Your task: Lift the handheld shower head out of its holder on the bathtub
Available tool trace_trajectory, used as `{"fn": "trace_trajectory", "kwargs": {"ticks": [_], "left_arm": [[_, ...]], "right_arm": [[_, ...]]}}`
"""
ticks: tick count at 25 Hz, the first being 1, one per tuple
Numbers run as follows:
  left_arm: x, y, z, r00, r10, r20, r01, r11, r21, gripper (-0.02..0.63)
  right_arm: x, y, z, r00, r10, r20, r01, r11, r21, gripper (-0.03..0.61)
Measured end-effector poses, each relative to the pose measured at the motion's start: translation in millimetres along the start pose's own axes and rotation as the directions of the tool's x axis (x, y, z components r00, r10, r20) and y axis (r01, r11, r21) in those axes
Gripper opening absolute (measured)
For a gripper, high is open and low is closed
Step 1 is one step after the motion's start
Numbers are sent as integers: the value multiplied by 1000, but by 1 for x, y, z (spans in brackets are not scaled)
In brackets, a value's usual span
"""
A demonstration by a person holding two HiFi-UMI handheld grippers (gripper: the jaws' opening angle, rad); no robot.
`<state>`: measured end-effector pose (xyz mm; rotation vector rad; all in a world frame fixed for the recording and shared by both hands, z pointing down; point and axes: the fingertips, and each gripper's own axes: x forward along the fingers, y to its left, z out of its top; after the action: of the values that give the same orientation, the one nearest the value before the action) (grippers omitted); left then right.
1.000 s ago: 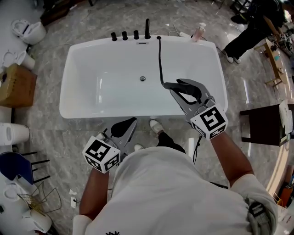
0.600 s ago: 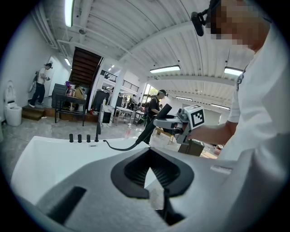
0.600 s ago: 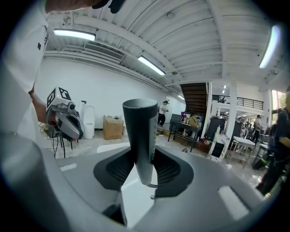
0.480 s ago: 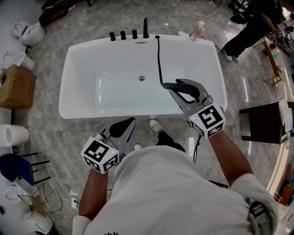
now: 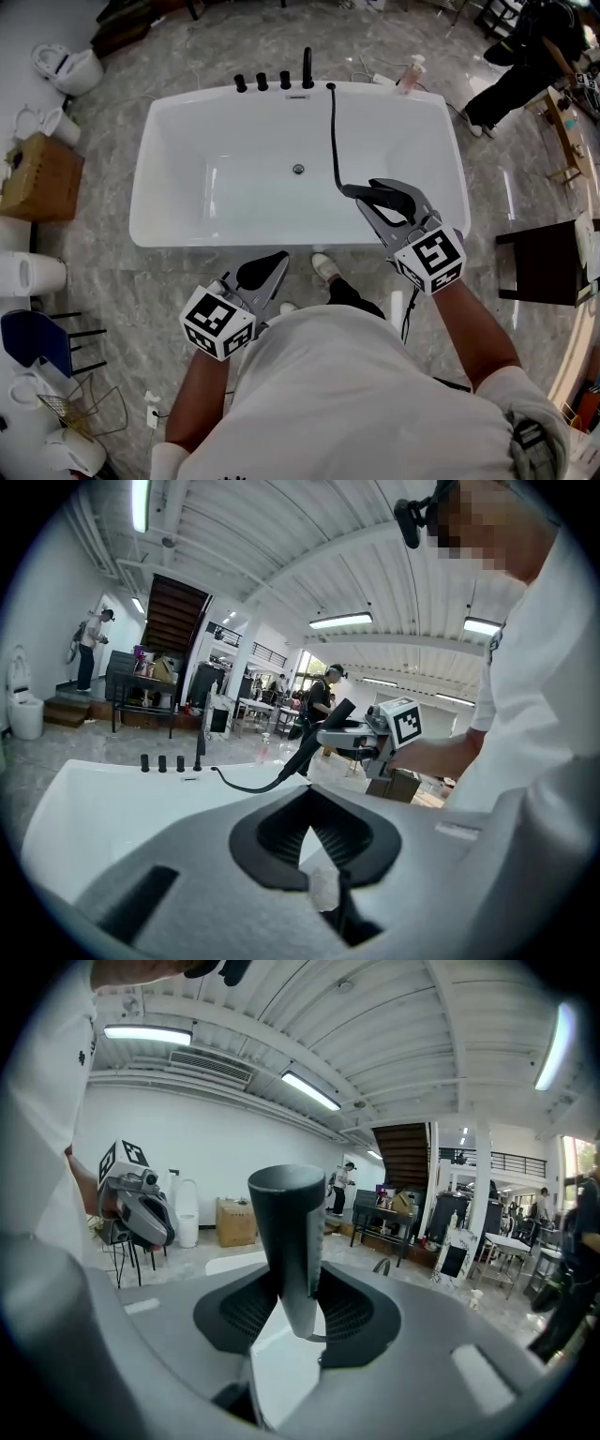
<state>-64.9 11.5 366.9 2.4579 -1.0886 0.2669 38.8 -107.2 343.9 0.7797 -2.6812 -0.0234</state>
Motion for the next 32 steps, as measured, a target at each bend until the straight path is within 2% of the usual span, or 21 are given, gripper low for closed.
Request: {"fn": "trace_trajectory", "kwargs": {"ticks": [16, 32], "left_arm": [[0, 16, 3, 999, 33, 12, -32, 999, -26, 8], [18, 27, 8, 1000, 23, 9, -23, 999, -32, 8]], "right_arm": [[3, -11, 2, 1000, -2, 2, 2, 1000, 25, 143], [4, -26, 2, 1000, -4, -5, 4, 999, 33, 143]]}}
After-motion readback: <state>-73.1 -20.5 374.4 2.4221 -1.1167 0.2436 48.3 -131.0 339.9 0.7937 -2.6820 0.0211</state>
